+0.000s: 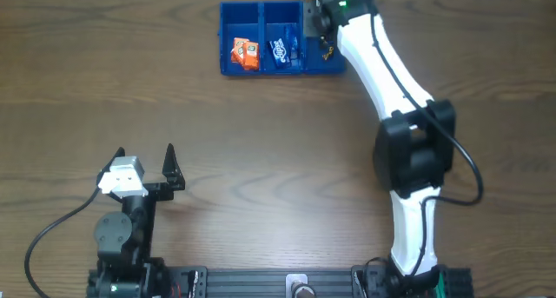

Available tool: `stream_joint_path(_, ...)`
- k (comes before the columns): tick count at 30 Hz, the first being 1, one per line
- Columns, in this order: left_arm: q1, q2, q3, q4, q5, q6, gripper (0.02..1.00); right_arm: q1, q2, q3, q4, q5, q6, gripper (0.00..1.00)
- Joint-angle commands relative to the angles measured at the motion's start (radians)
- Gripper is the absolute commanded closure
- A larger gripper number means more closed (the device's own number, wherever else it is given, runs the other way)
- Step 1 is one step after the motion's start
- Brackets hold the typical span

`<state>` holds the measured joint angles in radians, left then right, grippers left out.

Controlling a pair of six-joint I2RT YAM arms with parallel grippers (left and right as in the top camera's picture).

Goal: Sort Candies Into Trays

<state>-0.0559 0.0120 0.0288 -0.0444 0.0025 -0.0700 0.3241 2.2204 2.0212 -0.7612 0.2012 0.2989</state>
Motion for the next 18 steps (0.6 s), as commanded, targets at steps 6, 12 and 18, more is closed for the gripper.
stream_joint_path(6,0.003,-0.005,-0.024,-0.034,-0.005,0.011,0.02,-0.009,0.014,0.02,0.066,0.018,-0.046,0.542)
stream_joint_path(12,0.003,-0.004,-0.024,-0.034,-0.005,0.011,0.02,-0.042,-0.212,-0.195,0.18,0.024,-0.092,0.413)
stream_joint_path(18,0.003,-0.004,-0.024,-0.034,-0.005,0.011,0.02,-0.137,-0.798,-0.81,0.395,0.045,-0.092,0.253)
